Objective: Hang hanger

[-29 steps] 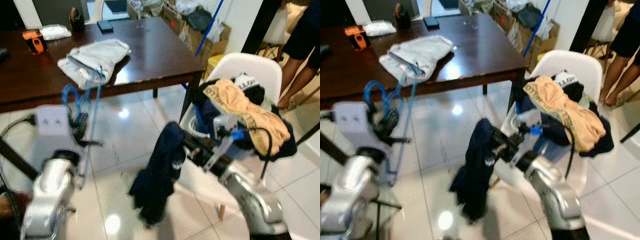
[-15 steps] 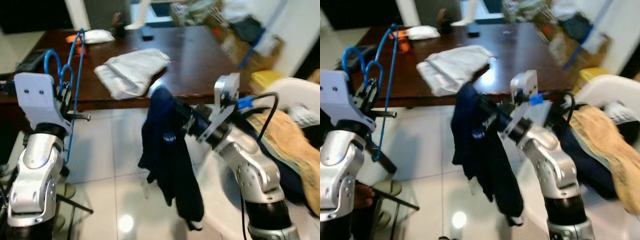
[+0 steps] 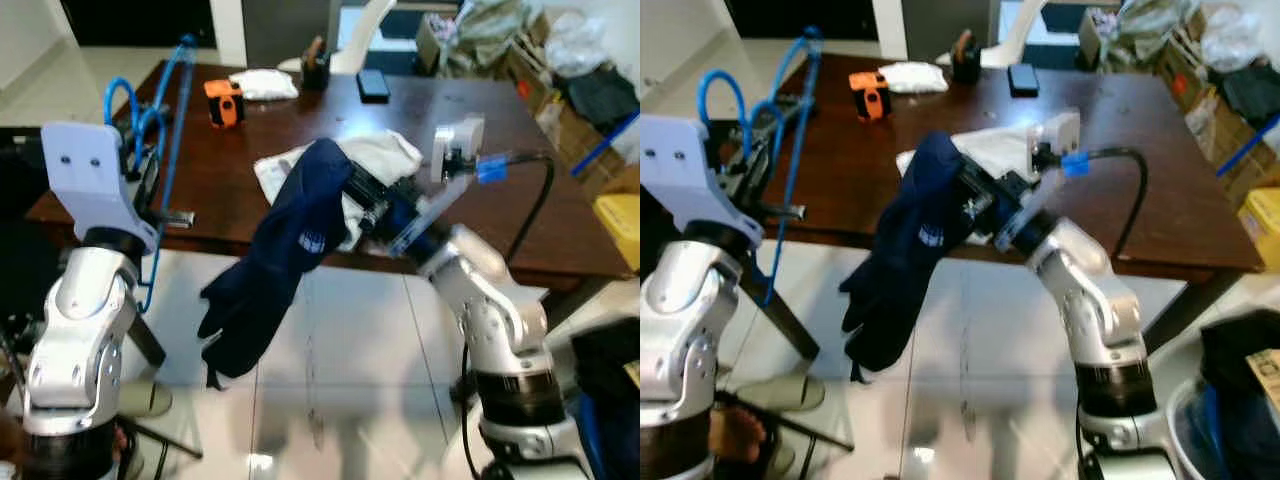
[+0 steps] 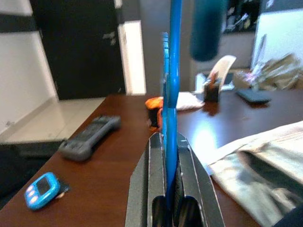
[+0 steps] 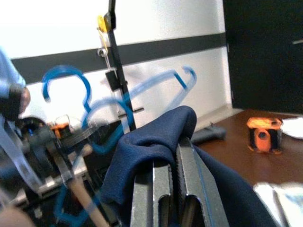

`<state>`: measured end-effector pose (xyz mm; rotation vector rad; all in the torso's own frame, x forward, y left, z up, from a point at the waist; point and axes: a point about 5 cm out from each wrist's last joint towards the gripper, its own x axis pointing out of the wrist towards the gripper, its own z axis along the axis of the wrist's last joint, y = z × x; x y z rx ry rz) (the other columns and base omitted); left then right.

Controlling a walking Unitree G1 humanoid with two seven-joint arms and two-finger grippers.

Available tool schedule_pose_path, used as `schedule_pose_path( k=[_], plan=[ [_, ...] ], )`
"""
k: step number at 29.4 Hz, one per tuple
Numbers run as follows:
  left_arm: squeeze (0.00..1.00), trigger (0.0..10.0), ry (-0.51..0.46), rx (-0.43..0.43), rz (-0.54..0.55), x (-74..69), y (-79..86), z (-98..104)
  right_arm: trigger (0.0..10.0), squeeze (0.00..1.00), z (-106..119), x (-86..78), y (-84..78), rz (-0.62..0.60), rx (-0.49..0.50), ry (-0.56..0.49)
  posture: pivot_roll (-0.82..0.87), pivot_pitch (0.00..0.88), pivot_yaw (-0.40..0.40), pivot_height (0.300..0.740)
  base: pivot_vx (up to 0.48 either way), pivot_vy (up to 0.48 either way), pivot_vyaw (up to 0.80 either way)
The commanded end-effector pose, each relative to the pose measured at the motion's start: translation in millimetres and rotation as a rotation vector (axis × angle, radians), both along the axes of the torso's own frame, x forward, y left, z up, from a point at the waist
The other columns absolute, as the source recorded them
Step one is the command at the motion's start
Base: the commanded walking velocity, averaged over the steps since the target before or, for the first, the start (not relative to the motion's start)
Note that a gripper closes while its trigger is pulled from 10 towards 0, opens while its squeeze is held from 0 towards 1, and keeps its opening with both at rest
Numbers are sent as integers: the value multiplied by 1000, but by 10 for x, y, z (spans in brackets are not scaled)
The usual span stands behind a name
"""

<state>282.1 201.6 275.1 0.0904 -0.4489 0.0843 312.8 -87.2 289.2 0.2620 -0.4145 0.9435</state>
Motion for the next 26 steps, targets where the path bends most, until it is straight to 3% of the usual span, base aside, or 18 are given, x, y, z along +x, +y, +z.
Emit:
schedule_pose_path(
  k=[1, 2, 3, 5, 8, 11, 15, 26],
  plan=[
    [0, 10000, -2, 10, -13, 4, -27, 27, 10000, 0, 272, 19, -44, -12, 47, -79, 84, 121, -6, 740, 480, 0, 0],
    [0, 10000, -5, 11, -18, 5, -42, 37, 10000, 0, 475, 30, -58, -9, 77, -126, 84, 118, -7, 740, 480, 0, 0],
    [0, 10000, -5, 11, -18, 5, -42, 37, 10000, 0, 475, 30, -58, -9, 77, -126, 84, 118, -7, 740, 480, 0, 0],
    [0, 10000, -11, 11, -23, 8, -70, 55, 10000, 0, 948, 14, -128, 25, 168, -227, 85, 110, -10, 740, 368, 0, -638],
    [0, 10000, -11, 11, -23, 8, -70, 55, 10000, 0, 948, 14, -128, 25, 168, -227, 85, 110, -10, 740, 364, 0, -800],
    [0, 10000, -14, 6, -30, 23, -98, 61, 10000, 0, 1306, -19, -208, 36, 226, -323, 84, 101, -12, 740, 441, 0, -800],
    [0, 10000, -14, 5, -37, 25, -123, 59, 10000, 0, 1357, -12, -216, 24, 219, -341, 85, 102, -13, 740, 453, 0, -800],
    [0, 10000, -6, 3, -51, 43, -168, 22, 10000, 0, 1429, 66, -80, 19, 160, -348, 81, 82, -14, 740, 450, 0, 0]
  ],
)
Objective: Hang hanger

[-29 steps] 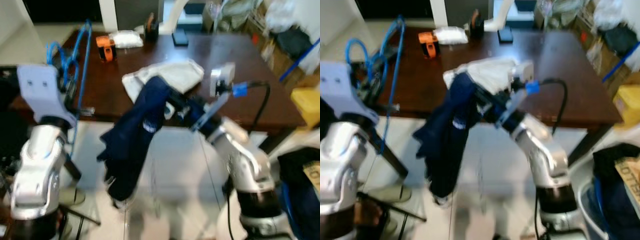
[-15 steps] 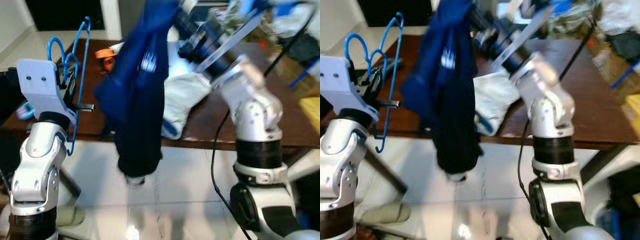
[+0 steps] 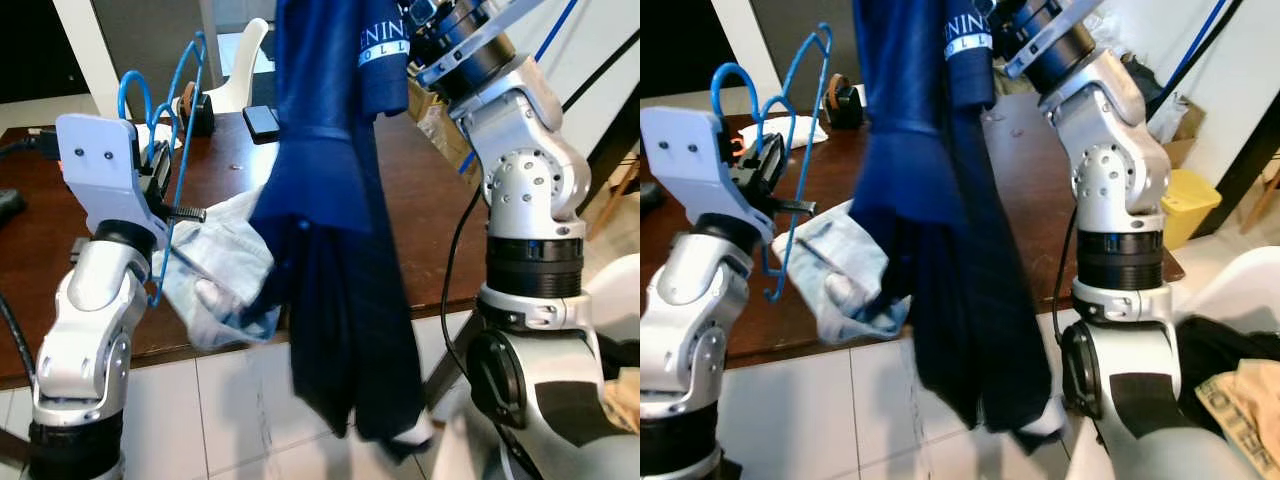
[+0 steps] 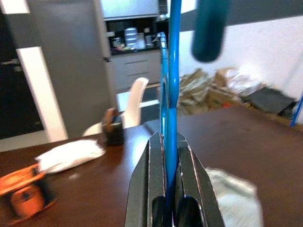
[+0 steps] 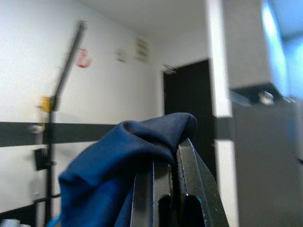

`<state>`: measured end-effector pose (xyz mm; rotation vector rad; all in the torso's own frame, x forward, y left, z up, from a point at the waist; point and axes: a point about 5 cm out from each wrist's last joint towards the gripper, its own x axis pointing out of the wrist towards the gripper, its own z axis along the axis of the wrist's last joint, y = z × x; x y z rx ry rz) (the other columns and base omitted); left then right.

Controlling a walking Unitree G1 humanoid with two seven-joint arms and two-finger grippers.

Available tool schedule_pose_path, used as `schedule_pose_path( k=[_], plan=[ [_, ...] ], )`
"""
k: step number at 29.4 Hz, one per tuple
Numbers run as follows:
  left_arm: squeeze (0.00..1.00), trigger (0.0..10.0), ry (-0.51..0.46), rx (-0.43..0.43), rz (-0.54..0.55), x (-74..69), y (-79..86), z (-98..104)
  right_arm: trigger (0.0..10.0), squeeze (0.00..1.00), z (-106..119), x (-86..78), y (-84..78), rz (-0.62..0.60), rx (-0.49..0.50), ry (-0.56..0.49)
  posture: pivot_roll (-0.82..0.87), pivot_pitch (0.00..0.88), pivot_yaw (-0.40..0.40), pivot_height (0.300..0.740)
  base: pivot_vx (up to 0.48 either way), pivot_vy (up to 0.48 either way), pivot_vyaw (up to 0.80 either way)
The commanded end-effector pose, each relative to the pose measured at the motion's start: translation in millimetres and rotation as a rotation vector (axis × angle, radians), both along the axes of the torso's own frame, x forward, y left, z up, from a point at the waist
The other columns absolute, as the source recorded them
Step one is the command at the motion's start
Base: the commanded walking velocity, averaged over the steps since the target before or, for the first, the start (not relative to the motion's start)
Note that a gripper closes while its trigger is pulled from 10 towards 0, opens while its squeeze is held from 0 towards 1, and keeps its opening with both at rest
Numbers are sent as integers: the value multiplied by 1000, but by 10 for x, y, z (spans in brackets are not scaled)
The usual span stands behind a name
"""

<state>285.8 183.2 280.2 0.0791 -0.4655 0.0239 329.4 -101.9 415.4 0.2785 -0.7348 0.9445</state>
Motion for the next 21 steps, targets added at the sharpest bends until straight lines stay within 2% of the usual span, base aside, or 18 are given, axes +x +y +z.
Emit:
schedule_pose_path(
  k=[1, 7, 11, 15, 19, 21],
  plan=[
    [0, 10000, 8, 0, 10, 9, 10, -32, 10000, 0, 192, -95, 84, 19, -4, -91, 80, 81, -14, 740, 480, 0, 0],
    [0, 10000, 5, -2, 10, 11, -28, -42, 10000, 0, 319, -41, 251, 34, -40, -113, 80, 78, -27, 740, 407, 0, 0],
    [0, 10000, 4, -3, 11, 7, -30, -44, 10000, 0, 339, -43, 264, 40, -40, -119, 80, 77, -30, 740, 453, 0, 0],
    [0, 10000, 4, -11, 15, -6, -41, -55, 10000, 0, 517, -101, 273, 84, 19, -152, 79, 72, -38, 740, 397, 0, 0],
    [0, 10000, 4, -15, 15, -6, -46, -59, 10000, 0, 553, -110, 275, 91, 32, -157, 77, 73, -39, 740, 480, 0, 0],
    [0, 10000, 15, -23, 13, 6, -87, -78, 10000, 0, 409, -12, 391, 57, -61, -103, 76, 73, -47, 740, 0, 0, 0]
  ],
)
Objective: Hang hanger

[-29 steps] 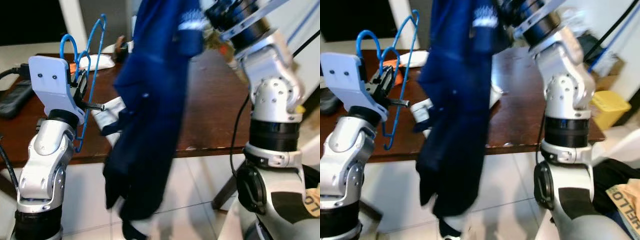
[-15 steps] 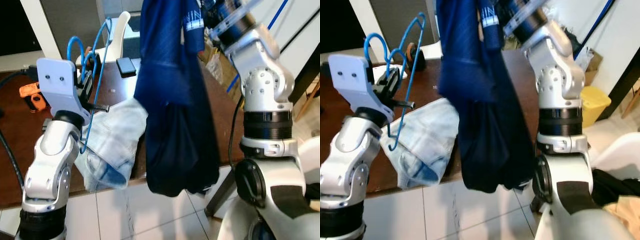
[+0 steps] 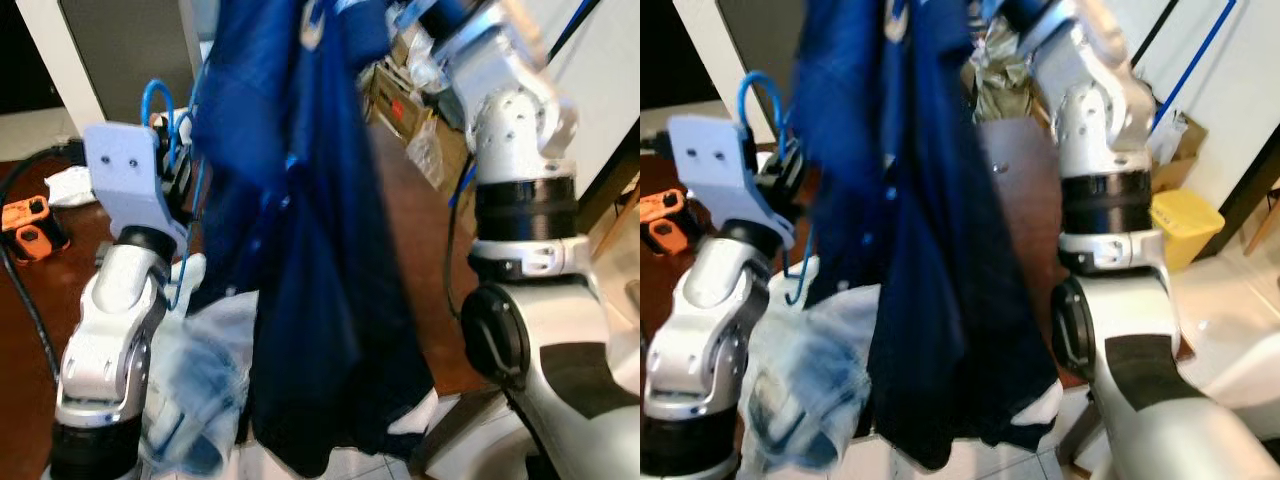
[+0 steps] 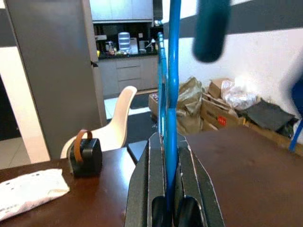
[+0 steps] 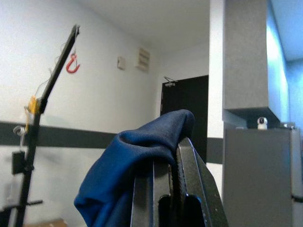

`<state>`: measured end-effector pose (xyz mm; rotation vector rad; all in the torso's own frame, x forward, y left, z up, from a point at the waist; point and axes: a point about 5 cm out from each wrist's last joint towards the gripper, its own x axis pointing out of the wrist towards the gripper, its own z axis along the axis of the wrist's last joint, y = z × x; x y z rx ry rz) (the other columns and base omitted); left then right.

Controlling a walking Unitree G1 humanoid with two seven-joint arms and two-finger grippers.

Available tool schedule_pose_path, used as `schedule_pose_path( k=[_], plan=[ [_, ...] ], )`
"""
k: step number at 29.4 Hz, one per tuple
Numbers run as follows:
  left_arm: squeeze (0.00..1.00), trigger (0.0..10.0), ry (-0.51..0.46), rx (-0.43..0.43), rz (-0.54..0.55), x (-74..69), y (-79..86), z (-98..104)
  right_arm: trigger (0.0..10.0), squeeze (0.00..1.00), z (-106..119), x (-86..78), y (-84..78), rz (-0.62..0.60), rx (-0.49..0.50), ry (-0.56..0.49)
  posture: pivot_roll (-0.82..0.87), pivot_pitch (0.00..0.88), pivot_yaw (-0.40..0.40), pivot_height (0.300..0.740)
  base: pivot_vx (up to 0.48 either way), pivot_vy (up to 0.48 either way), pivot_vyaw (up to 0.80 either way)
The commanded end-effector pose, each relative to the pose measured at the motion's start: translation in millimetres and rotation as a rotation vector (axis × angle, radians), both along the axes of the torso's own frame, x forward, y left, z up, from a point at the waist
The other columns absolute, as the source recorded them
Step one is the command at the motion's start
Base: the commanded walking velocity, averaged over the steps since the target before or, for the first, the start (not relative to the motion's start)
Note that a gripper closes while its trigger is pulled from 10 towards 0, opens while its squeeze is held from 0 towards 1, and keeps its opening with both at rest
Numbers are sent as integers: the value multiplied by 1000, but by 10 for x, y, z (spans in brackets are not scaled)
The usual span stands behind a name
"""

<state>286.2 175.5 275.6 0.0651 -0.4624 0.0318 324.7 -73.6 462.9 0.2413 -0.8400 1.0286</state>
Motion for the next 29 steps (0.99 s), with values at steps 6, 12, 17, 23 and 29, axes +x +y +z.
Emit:
schedule_pose_path(
  k=[6, 12, 17, 23, 29],
  plan=[
    [0, 10000, 4, 14, 44, -25, 18, -35, 10000, 0, -965, 254, 333, -141, -565, 130, 77, 82, -45, 740, 0, 0, 0],
    [0, 10000, -10, 32, 116, -35, 199, 20, 10000, 0, -1429, 192, 230, -69, -845, 177, 79, 87, -41, 740, 0, 0, 0],
    [0, 10000, -17, 34, 136, -39, 244, 40, 10000, 0, -1530, 172, 167, -54, -905, 188, 77, 88, -39, 740, 0, 0, 0],
    [0, 10000, -19, 37, 148, -35, 265, 47, 10000, 0, -1804, 65, 46, -4, -1075, 172, 75, 91, -37, 740, 0, 0, 0],
    [0, 10000, -9, 49, 92, 1, 199, 38, 10000, 588, -2255, -162, 69, 107, -1221, 175, 81, 86, -32, 740, 0, 0, 0]
  ],
)
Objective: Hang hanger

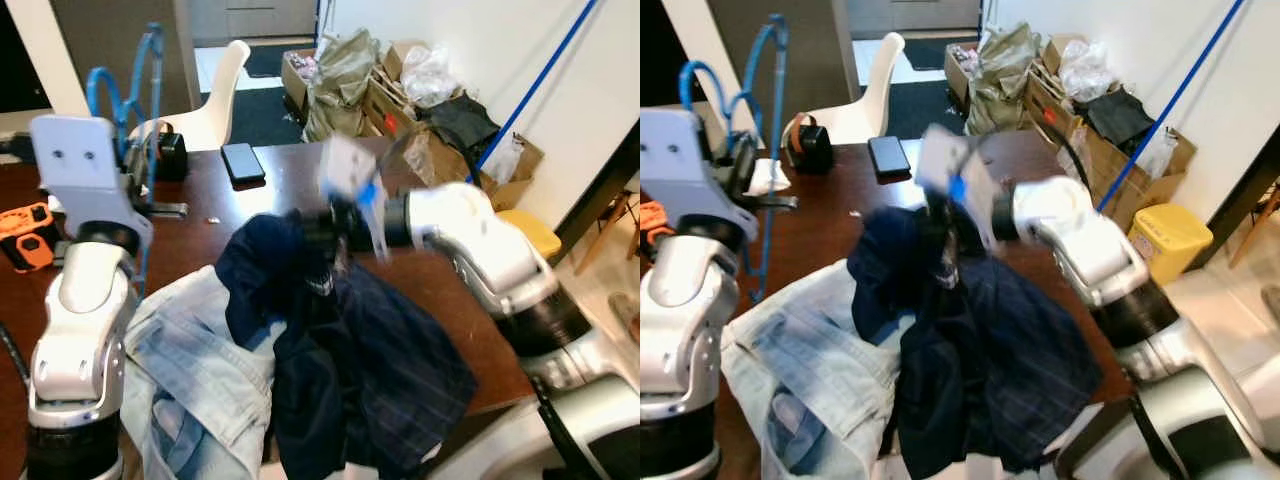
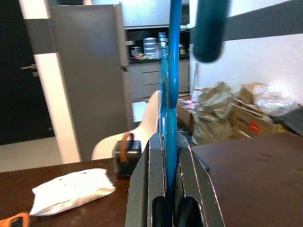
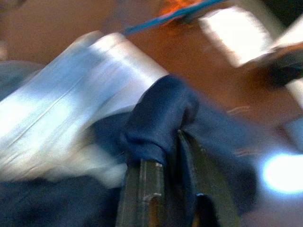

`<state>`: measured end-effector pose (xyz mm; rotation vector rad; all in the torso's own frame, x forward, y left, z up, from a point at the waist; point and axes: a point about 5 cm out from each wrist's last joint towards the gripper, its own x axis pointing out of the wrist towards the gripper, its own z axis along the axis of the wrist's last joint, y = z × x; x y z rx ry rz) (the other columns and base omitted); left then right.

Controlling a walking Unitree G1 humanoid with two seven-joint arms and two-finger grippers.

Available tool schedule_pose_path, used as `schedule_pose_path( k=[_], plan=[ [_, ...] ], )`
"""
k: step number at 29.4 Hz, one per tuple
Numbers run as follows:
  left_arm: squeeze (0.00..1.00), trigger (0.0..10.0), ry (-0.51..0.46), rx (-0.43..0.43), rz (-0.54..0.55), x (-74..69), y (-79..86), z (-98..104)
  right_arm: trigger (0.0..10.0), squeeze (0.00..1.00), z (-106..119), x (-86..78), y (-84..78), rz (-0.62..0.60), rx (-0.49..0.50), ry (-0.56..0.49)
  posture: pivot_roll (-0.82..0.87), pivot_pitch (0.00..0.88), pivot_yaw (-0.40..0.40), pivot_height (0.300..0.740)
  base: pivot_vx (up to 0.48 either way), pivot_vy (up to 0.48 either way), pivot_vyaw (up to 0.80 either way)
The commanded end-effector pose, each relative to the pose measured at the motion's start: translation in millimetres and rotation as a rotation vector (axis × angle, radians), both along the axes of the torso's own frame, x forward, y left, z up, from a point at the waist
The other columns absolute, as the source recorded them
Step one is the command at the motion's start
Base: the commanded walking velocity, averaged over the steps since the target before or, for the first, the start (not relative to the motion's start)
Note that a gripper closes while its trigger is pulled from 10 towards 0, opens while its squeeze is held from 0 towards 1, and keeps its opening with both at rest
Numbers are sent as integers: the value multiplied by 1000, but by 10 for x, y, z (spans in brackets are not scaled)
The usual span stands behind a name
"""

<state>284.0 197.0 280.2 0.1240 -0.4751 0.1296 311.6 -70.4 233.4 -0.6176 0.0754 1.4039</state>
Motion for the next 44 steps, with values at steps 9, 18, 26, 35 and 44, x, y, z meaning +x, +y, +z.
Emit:
schedule_pose_path(
  k=[9, 18, 26, 35, 44],
  plan=[
    [0, 10000, 39, 66, -221, 91, -194, 18, 10000, 1000, -226, -83, -74, 24, -185, 4, 86, 75, -23, 740, 0, 0, 0],
    [0, 10000, 6, 87, -306, 130, -72, 240, 10000, 1000, -15, -132, -418, -1, -136, 63, 86, 78, -16, 740, 0, 0, 0],
    [0, 10000, 304, 347, -1135, -431, -444, -59, 10000, 0, 1051, -274, -954, 90, 550, -76, 86, 79, -14, 740, 0, 0, 0],
    [0, 10000, 395, 432, -1323, -605, -421, -72, 10000, 0, 1248, -375, -1064, 162, 612, -125, 95, 78, -14, 740, 0, 0, 0],
    [0, 10000, 404, 491, -1289, -533, -510, -119, 10000, 0, 781, -355, -811, 140, 164, -16, 89, 79, -16, 740, 0, 0, 0]
  ],
)
